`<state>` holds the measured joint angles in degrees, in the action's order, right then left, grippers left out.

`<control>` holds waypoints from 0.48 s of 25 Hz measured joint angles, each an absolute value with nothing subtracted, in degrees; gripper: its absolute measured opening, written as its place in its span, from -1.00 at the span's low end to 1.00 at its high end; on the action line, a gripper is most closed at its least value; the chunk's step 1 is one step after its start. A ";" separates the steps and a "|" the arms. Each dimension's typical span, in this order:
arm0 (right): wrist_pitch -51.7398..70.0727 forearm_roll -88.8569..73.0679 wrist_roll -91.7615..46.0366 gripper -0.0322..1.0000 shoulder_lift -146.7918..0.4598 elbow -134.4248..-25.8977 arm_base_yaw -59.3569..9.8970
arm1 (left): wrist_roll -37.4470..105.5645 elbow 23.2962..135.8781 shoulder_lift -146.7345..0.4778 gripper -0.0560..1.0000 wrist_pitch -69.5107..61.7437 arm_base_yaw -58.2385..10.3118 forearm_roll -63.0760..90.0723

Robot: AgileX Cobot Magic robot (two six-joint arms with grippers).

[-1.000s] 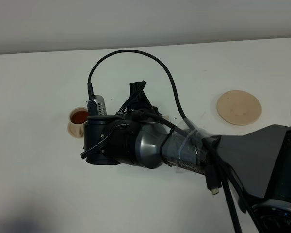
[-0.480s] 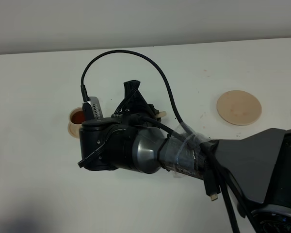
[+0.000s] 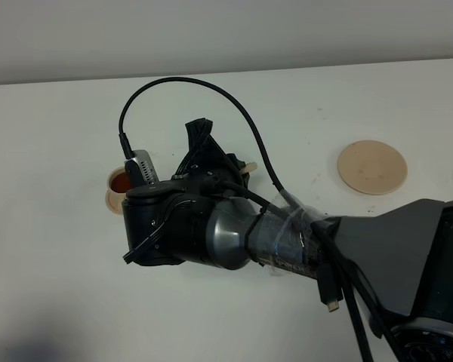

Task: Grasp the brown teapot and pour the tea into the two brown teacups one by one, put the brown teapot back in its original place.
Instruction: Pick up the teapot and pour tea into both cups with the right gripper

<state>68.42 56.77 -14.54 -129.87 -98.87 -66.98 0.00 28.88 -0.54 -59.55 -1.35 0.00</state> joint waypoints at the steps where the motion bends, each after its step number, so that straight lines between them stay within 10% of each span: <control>1: 68.25 56.89 -15.11 -0.69 -129.87 -98.87 -66.98 | 0.00 28.88 -0.54 -0.18 -59.55 -1.35 0.00; 12: 66.01 59.45 -18.45 -0.69 -129.88 -98.87 -67.43 | 0.00 28.88 -0.54 -0.18 -59.55 -1.35 0.00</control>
<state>66.01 59.45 -18.45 -129.88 -98.87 -67.43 0.00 28.88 -0.54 -59.55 -1.35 0.00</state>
